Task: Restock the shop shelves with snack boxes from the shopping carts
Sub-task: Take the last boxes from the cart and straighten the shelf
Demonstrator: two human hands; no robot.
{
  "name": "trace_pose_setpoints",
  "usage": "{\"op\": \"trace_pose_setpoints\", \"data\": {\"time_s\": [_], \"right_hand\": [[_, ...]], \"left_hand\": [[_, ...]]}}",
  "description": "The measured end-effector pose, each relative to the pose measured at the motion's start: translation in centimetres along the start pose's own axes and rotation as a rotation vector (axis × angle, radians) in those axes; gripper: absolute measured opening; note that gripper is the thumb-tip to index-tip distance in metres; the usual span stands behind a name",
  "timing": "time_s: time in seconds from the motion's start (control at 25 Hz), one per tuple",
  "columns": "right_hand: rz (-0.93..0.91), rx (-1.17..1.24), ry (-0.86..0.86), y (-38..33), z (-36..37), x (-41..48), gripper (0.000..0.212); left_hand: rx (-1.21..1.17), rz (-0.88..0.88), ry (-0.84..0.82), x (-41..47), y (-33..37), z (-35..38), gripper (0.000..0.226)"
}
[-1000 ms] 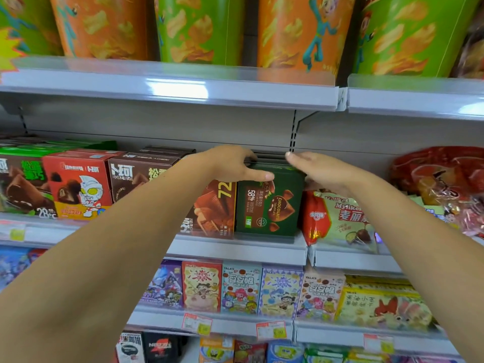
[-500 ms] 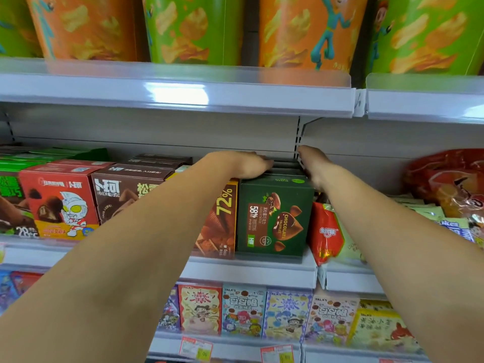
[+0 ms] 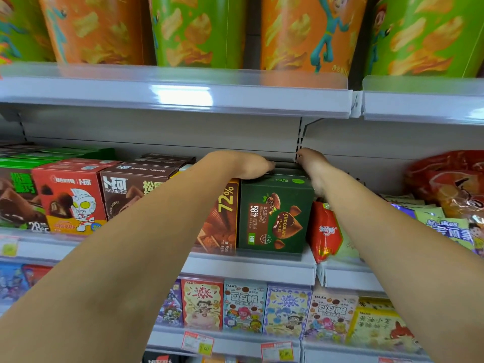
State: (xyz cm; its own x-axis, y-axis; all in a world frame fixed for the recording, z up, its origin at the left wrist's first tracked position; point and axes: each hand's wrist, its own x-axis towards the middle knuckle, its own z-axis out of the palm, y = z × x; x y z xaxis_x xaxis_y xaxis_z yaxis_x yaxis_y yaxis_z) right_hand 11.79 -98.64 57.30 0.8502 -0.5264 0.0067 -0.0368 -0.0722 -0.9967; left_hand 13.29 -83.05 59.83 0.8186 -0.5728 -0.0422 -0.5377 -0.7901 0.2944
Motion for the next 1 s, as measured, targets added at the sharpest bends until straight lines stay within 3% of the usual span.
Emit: {"op": "trace_pose_setpoints", "data": {"time_s": [0.32,0.6,0.72,0.88,1.0], "right_hand": [[0.044,0.012,-0.147,2.0,-0.8,-1.3,0.071],[0.029,0.092,-0.171,2.1,-1.0,-3.1,0.057],[-0.13,-0.173,-0.11,2.0,-1.3,-6.1,0.054],[-0.526,-0.64,-0.161,3.7,-1.1,-8.8,0.048],[-0.57,-0.878,-0.116,3.6,-0.9,-9.4,0.051]], "left_hand": [[0.108,0.006,0.077,-3.5,-2.5,1.1,0.057],[0.188,-0.001,0.158,-5.3,-2.7,1.9,0.055],[0.202,0.03,0.27,-7.0,-3.6,2.4,0.054],[0.278,0.035,0.335,-8.5,-5.5,3.3,0.053],[0.26,0.071,0.35,-9.0,-6.1,3.3,0.052]]}}
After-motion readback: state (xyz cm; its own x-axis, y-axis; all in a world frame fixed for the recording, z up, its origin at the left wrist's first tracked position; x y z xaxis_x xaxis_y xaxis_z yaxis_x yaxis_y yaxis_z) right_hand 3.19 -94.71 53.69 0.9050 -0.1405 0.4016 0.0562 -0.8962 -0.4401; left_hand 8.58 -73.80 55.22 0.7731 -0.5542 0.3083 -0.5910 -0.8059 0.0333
